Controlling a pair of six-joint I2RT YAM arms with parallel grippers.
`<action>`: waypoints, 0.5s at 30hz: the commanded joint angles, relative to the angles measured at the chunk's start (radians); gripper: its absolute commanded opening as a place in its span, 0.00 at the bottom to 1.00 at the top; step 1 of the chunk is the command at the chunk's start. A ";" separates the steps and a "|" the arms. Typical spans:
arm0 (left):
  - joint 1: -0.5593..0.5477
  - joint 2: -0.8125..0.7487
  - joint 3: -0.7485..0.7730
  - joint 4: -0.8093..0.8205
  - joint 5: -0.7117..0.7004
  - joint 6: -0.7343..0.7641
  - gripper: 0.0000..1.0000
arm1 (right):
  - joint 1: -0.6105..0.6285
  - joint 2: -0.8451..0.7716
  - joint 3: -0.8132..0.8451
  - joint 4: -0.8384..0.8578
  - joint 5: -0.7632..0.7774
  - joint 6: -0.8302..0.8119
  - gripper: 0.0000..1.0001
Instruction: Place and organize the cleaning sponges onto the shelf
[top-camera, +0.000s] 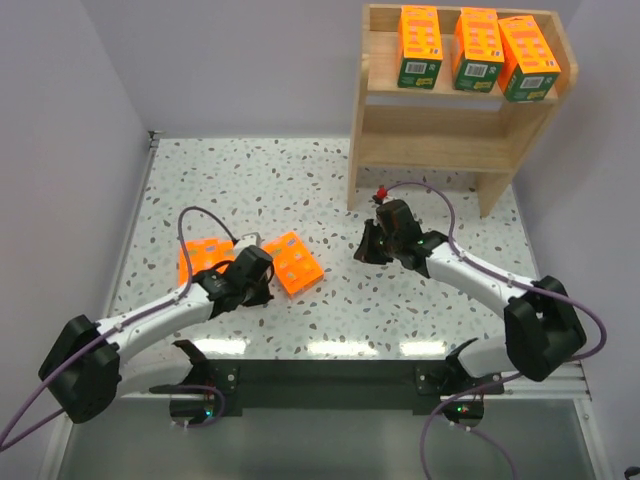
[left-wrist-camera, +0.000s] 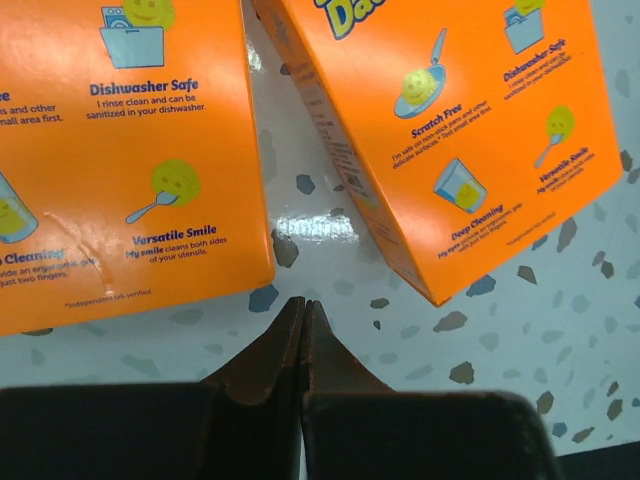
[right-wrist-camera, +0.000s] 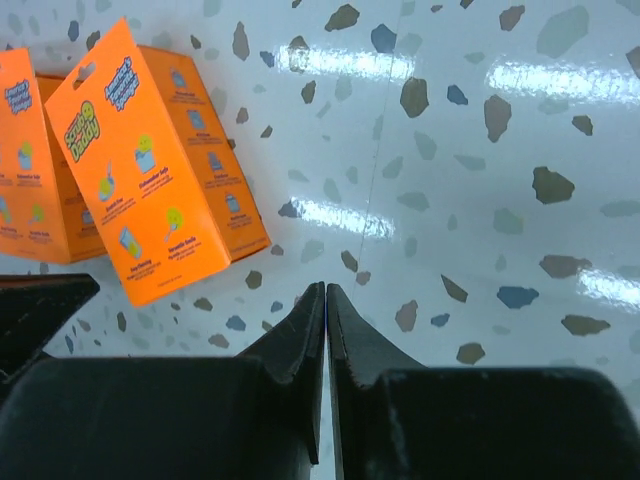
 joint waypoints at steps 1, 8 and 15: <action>-0.004 0.073 -0.009 0.141 -0.073 -0.009 0.00 | 0.004 0.053 -0.008 0.171 0.031 0.071 0.07; -0.005 0.228 0.037 0.291 -0.059 0.045 0.00 | 0.005 0.199 -0.006 0.336 0.004 0.187 0.05; -0.019 0.352 0.103 0.397 0.035 0.070 0.00 | 0.004 0.322 0.099 0.294 -0.006 0.194 0.06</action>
